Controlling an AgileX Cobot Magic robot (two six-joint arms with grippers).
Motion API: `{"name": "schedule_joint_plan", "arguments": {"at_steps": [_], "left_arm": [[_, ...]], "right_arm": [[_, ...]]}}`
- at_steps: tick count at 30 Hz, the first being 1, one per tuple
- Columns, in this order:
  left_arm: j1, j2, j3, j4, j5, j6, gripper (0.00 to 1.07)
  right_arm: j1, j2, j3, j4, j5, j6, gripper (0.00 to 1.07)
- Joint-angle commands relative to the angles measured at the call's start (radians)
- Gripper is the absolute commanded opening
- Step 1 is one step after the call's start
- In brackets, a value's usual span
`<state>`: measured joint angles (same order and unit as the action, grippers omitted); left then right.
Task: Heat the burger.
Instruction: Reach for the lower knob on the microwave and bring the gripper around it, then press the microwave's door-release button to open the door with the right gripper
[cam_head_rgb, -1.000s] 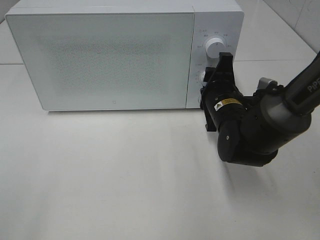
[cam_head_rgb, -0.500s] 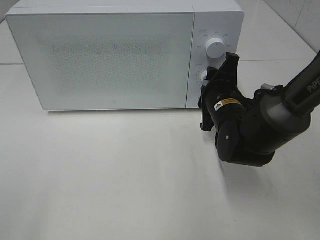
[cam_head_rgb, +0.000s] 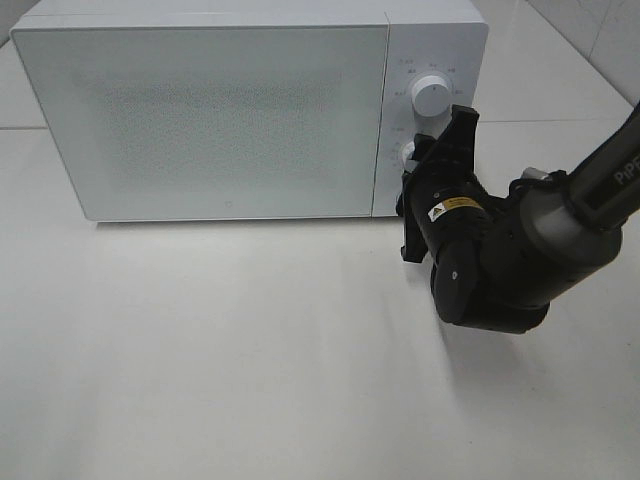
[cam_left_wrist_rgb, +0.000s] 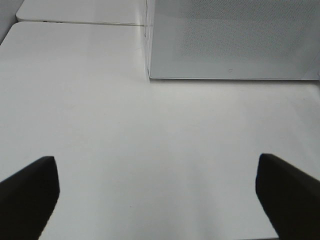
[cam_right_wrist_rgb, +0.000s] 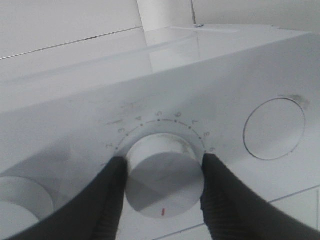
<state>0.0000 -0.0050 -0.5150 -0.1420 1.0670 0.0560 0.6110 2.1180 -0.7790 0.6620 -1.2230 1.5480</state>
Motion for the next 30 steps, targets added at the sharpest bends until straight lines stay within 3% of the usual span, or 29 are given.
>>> {"name": "schedule_joint_plan", "arguments": {"at_steps": [1, 10, 14, 21, 25, 30], "left_arm": [[0.002, -0.019, -0.001, -0.002, 0.003, 0.0, 1.0], [0.002, -0.019, -0.001, -0.002, 0.003, 0.0, 1.0], [0.002, -0.019, -0.001, -0.002, 0.003, 0.0, 1.0], [0.002, -0.019, -0.001, -0.002, 0.003, 0.0, 1.0], [0.002, -0.019, -0.001, -0.002, 0.003, 0.0, 1.0], [0.002, -0.019, -0.001, -0.002, 0.003, 0.0, 1.0]], "right_arm": [[0.007, -0.013, -0.032, -0.121, -0.174, -0.015, 0.03], [0.007, -0.013, -0.032, -0.024, -0.175, -0.069, 0.21], [0.007, -0.013, -0.032, 0.005, -0.175, -0.069, 0.36], [0.007, -0.013, -0.032, 0.043, -0.175, -0.084, 0.53], [0.007, -0.013, -0.031, 0.078, -0.175, -0.125, 0.7], [0.009, -0.013, -0.031, 0.063, -0.175, -0.149, 0.75]]}}
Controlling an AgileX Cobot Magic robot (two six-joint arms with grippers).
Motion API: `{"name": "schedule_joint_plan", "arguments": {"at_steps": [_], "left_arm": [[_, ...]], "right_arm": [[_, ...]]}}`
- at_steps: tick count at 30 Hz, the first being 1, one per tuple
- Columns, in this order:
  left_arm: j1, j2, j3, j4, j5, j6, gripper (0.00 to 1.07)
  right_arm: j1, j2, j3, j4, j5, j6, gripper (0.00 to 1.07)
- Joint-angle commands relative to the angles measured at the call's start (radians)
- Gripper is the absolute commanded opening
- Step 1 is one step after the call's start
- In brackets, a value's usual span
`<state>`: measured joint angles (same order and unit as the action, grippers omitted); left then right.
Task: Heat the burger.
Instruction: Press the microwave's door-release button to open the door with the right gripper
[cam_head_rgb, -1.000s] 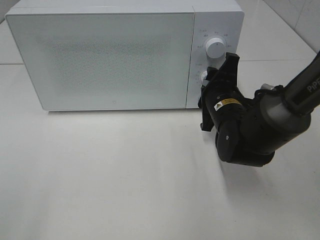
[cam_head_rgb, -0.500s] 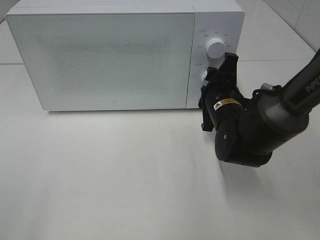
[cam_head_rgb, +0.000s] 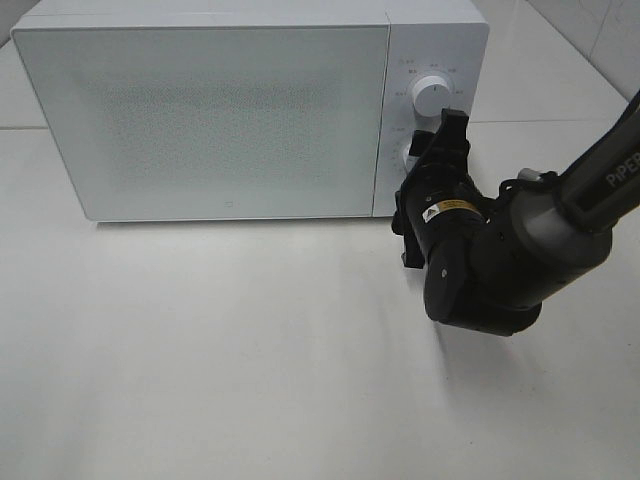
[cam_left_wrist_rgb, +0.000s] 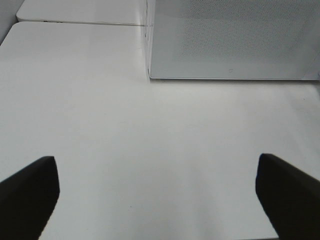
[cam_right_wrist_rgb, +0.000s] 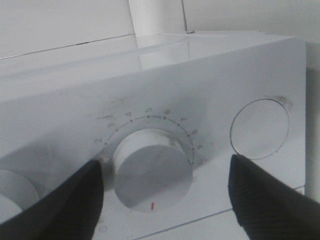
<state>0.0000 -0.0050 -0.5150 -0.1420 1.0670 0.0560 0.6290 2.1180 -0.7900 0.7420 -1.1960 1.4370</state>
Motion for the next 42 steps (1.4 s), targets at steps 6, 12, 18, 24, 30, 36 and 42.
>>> {"name": "schedule_joint_plan", "arguments": {"at_steps": [6, 12, 18, 24, 30, 36, 42], "left_arm": [[0.002, -0.019, -0.001, -0.002, 0.003, 0.0, 1.0], [0.002, -0.019, -0.001, -0.002, 0.003, 0.0, 1.0], [0.002, -0.019, -0.001, -0.002, 0.003, 0.0, 1.0], [0.002, -0.019, -0.001, -0.002, 0.003, 0.0, 1.0], [0.002, -0.019, -0.001, -0.002, 0.003, 0.0, 1.0], [0.002, -0.019, -0.001, -0.002, 0.003, 0.0, 1.0], [0.002, -0.019, -0.001, -0.002, 0.003, 0.0, 1.0]], "right_arm": [[-0.009, -0.041, 0.001, -0.107, -0.186, -0.083, 0.75], [-0.009, -0.131, 0.074, -0.193, -0.047, -0.179, 0.75], [-0.009, -0.281, 0.137, -0.237, 0.267, -0.425, 0.75], [-0.013, -0.418, 0.143, -0.236, 0.577, -0.849, 0.75], [-0.086, -0.535, 0.142, -0.241, 0.91, -1.286, 0.75], [-0.184, -0.643, 0.142, -0.241, 1.213, -1.579, 0.75], [-0.266, -0.764, 0.142, -0.371, 1.473, -1.635, 0.75]]}}
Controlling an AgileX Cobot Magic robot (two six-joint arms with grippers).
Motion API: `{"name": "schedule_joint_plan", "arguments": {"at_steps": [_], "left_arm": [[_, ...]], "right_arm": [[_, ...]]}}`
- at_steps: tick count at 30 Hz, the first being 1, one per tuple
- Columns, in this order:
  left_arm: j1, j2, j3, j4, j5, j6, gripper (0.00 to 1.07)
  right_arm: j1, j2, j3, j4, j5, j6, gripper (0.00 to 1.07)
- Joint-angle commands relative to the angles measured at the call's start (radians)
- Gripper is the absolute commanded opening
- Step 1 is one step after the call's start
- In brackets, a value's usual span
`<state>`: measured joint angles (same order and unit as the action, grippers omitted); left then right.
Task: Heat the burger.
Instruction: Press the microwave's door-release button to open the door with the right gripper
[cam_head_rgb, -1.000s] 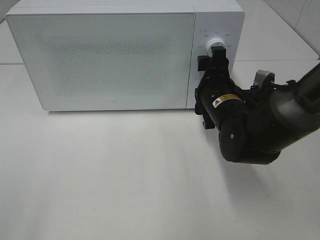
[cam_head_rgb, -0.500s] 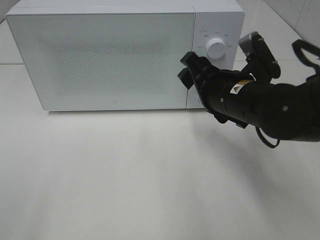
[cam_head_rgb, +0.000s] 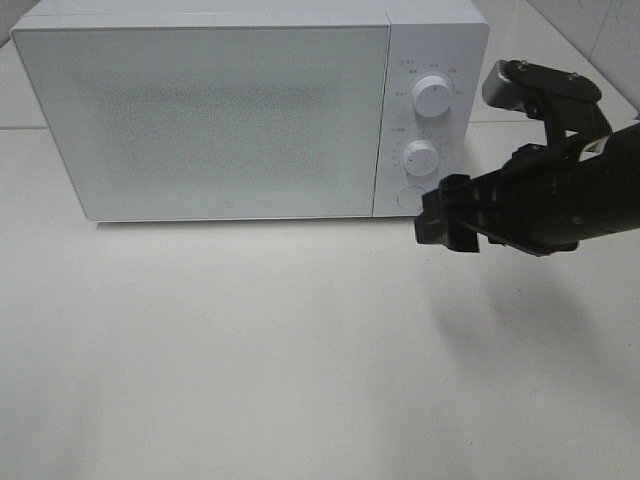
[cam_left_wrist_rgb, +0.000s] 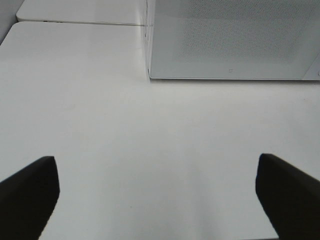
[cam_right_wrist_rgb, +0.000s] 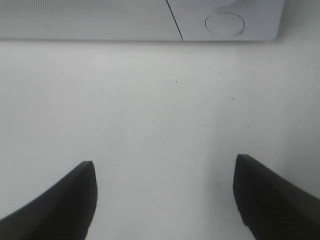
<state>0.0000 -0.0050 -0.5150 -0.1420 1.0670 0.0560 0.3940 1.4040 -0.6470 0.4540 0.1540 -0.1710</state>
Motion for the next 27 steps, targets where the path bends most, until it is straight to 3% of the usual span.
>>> {"name": "schedule_joint_plan", "arguments": {"at_steps": [1, 4, 10, 27], "left_arm": [[0.002, -0.019, -0.001, -0.002, 0.003, 0.0, 1.0], [0.002, -0.019, -0.001, -0.002, 0.003, 0.0, 1.0], [0.002, -0.019, -0.001, -0.002, 0.003, 0.0, 1.0], [0.002, -0.019, -0.001, -0.002, 0.003, 0.0, 1.0]], "right_arm": [[-0.031, -0.05, -0.001, -0.083, 0.123, -0.027, 0.75], [-0.056, -0.148, -0.018, -0.306, 0.342, 0.077, 0.75], [-0.056, -0.268, -0.095, -0.425, 0.61, 0.171, 0.75], [-0.054, -0.615, -0.101, -0.414, 0.888, 0.136, 0.75]]}}
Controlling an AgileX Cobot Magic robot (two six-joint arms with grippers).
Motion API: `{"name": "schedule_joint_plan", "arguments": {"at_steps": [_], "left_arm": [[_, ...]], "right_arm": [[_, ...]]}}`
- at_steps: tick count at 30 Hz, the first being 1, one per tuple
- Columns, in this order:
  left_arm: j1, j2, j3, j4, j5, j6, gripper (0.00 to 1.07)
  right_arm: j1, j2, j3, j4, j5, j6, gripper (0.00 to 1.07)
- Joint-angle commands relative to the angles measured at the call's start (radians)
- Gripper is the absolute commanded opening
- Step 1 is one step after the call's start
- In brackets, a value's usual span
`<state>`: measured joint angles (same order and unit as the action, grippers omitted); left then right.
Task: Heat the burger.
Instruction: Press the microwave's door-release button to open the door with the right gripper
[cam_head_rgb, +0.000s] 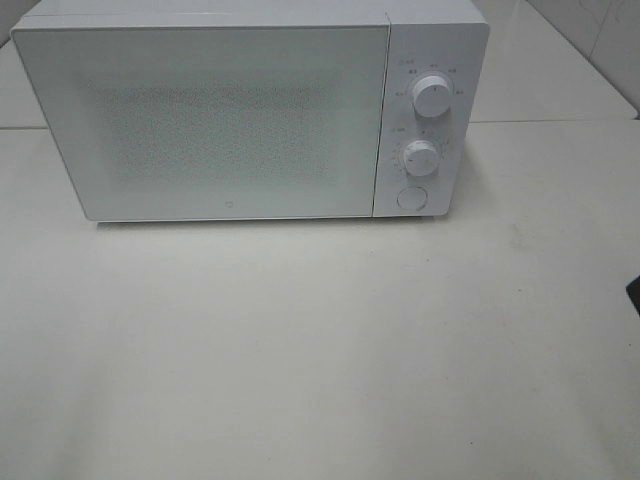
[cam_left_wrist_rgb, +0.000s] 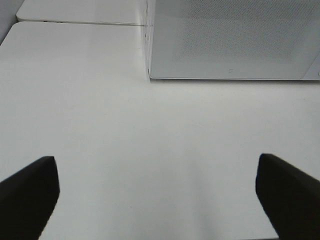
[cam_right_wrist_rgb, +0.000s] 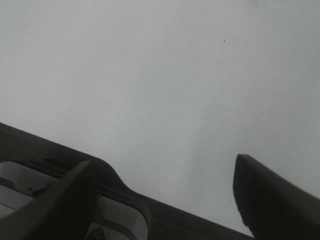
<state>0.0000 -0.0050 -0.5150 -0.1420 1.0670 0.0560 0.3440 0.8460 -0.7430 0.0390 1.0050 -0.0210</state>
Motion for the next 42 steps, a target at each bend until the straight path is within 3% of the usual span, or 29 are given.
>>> {"name": "schedule_joint_plan", "arguments": {"at_steps": [1, 11, 16, 21, 35, 42], "left_arm": [[0.002, -0.019, -0.001, -0.002, 0.003, 0.0, 1.0], [0.002, -0.019, -0.001, -0.002, 0.003, 0.0, 1.0], [0.002, -0.019, -0.001, -0.002, 0.003, 0.0, 1.0], [0.002, -0.019, -0.001, -0.002, 0.003, 0.0, 1.0], [0.002, -0.019, -0.001, -0.002, 0.003, 0.0, 1.0], [0.002, -0.017, -0.001, -0.002, 0.003, 0.0, 1.0]], "right_arm": [[-0.004, -0.076, -0.002, 0.003, 0.045, -0.013, 0.75], [-0.007, -0.391, 0.109, 0.0, 0.064, -0.01, 0.76], [-0.13, -0.531, 0.172, 0.011, 0.07, -0.016, 0.76], [-0.187, -0.637, 0.213, 0.011, 0.049, -0.032, 0.76], [-0.282, -0.869, 0.242, 0.023, -0.009, -0.023, 0.76], [-0.286, -0.878, 0.242, 0.025, -0.009, -0.02, 0.76]]}}
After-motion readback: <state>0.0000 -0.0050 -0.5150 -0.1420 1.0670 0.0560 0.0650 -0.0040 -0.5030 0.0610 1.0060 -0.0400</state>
